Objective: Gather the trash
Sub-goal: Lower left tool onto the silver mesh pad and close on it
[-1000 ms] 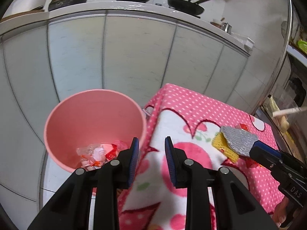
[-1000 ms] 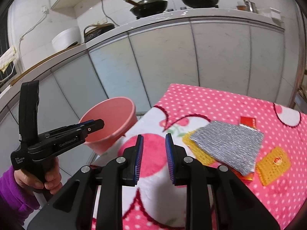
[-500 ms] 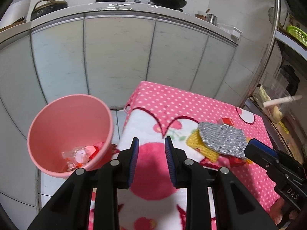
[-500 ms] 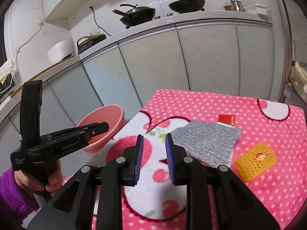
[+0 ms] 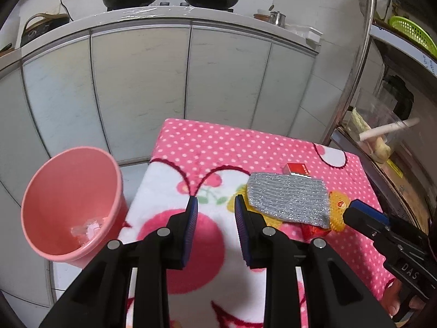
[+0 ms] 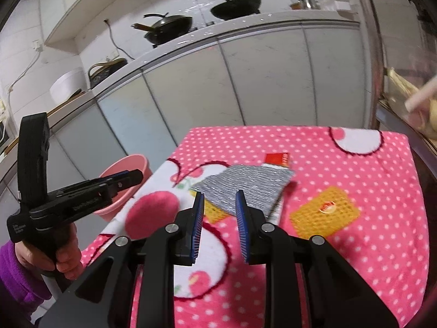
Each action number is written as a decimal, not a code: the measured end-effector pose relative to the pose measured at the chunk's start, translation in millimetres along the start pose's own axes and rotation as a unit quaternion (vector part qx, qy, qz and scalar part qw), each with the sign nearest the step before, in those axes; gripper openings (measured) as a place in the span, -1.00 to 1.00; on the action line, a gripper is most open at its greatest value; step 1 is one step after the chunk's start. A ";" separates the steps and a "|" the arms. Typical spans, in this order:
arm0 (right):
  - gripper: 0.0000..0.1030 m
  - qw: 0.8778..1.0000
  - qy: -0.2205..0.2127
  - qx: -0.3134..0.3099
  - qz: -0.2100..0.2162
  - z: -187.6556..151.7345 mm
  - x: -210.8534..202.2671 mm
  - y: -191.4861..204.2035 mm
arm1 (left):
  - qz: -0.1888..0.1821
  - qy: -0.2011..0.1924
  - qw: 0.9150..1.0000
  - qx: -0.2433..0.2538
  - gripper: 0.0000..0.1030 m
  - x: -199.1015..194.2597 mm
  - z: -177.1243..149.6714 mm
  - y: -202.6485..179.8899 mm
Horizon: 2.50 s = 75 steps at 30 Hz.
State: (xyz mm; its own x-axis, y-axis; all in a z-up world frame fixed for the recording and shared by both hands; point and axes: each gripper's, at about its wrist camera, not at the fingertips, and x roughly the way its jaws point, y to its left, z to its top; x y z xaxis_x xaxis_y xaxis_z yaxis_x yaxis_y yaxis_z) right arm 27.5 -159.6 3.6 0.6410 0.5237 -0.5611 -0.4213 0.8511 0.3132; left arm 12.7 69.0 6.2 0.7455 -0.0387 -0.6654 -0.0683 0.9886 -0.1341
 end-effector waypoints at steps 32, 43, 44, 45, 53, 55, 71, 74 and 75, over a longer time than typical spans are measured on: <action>-0.53 0.991 0.019 0.083 -0.103 -17.4 -4.1 -92.9 | -0.075 0.087 0.993 -0.006 -0.22 96.4 16.1 -31.8; -0.53 0.989 0.025 0.089 -0.112 -19.3 -1.1 -98.6 | -0.053 0.058 0.996 0.033 -0.84 97.8 3.1 -42.1; -0.53 0.989 0.026 0.089 -0.112 -19.5 -1.2 -98.7 | -0.053 0.054 0.997 0.034 -0.85 95.1 3.4 -41.4; -0.53 0.989 0.026 0.088 -0.113 -19.9 -1.3 -98.6 | -0.056 0.050 0.997 0.029 -0.88 91.7 4.3 -40.0; -0.21 0.988 0.028 0.111 -0.108 -20.0 1.4 -106.7 | -0.107 -0.006 0.994 0.006 -0.90 40.1 18.6 -32.7; -0.21 0.987 0.034 0.113 -0.107 -18.9 6.4 -107.4 | -0.115 -0.017 0.993 0.004 -0.90 28.8 21.8 -31.8; -0.52 0.984 0.065 0.102 -0.129 -15.4 46.3 -102.0 | -0.126 -0.033 0.991 -0.013 -0.90 -10.4 22.5 -23.1; -0.73 0.986 0.052 0.102 -0.118 -16.2 40.4 -101.8 | -0.122 -0.029 0.992 -0.022 -0.90 -10.8 20.6 -20.1; -0.75 0.987 0.047 0.101 -0.115 -16.3 37.7 -100.8 | -0.119 -0.029 0.992 -0.024 -0.90 -12.1 20.4 -19.5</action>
State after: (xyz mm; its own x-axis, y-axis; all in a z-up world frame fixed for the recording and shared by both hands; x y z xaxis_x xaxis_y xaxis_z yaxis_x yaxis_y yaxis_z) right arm 83.7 -226.2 -61.6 0.6381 0.3178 -0.7013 -0.1293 0.9421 0.3093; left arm 18.5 53.2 31.8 0.7811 -0.2604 -0.5675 0.0844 0.9446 -0.3173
